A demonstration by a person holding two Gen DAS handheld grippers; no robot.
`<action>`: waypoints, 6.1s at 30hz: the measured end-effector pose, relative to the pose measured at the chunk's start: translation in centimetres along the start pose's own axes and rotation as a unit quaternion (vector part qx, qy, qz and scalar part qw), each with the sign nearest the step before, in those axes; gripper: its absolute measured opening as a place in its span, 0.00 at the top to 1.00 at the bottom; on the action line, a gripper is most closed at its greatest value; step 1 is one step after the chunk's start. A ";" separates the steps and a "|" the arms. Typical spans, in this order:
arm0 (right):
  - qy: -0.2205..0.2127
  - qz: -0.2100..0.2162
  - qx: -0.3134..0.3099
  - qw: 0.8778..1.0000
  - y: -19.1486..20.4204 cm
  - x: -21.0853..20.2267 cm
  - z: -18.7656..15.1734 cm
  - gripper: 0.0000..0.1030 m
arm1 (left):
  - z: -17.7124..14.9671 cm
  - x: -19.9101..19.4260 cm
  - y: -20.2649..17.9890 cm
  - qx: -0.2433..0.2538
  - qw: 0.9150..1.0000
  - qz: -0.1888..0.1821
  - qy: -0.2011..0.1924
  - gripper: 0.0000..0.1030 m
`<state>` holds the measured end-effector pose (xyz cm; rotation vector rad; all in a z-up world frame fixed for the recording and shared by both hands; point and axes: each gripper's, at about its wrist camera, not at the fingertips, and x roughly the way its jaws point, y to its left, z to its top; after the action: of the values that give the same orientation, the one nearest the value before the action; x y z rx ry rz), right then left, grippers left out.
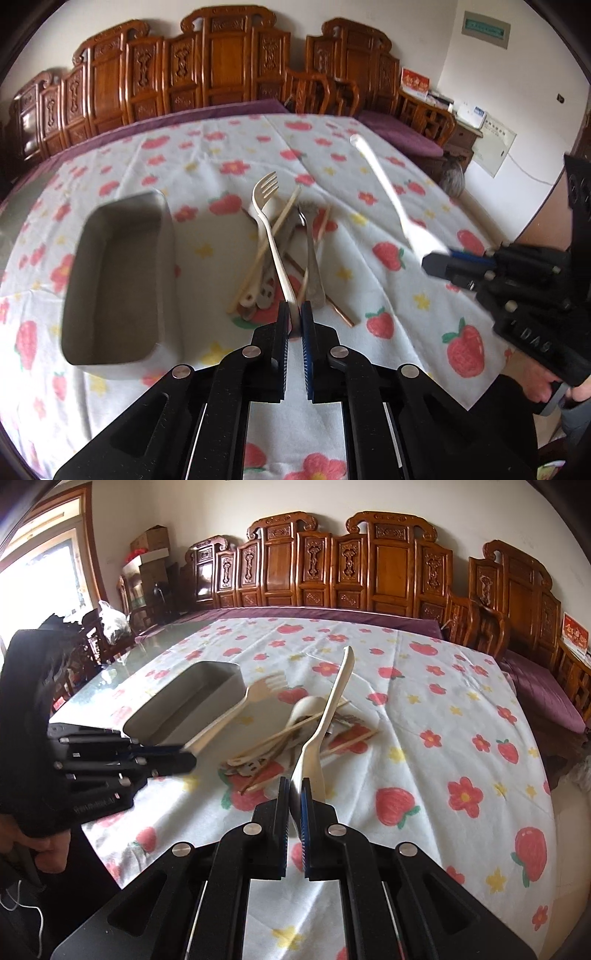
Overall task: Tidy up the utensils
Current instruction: 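Grasp the white plastic fork with the left tool while the right tool holds the spoon, then lower the white fork into the metal tray and open the left tool, then lower the white spoon into the metal tray and open the right tool, then grasp a wooden chopstick from the pile with the left tool, then grasp a second wooden chopstick with the right tool while the left tool holds its chopstick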
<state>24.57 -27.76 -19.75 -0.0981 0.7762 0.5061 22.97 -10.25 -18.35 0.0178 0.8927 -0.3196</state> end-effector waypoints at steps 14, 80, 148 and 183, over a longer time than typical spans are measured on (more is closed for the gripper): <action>-0.005 0.029 -0.017 0.999 4.3 2.1 3.4 0.93 | 2.5 -3.3 7.6 -0.009 0.998 0.054 -0.022 0.94; 0.008 0.059 -0.008 0.998 8.7 6.0 6.8 0.92 | 0.8 -7.5 14.8 -0.042 0.997 0.061 -0.031 0.69; 0.008 0.014 0.078 0.997 -2.2 8.8 0.1 0.79 | 1.9 4.2 2.7 0.012 0.999 -0.023 0.040 0.96; 0.149 -0.019 0.114 0.982 2.1 16.1 3.2 0.89 | -0.5 -4.8 5.6 -0.022 0.999 -0.024 -0.026 0.96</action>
<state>35.30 -18.68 -28.38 0.0261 1.1189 0.3662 21.36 -3.55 -15.60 -0.0522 0.8496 -0.3441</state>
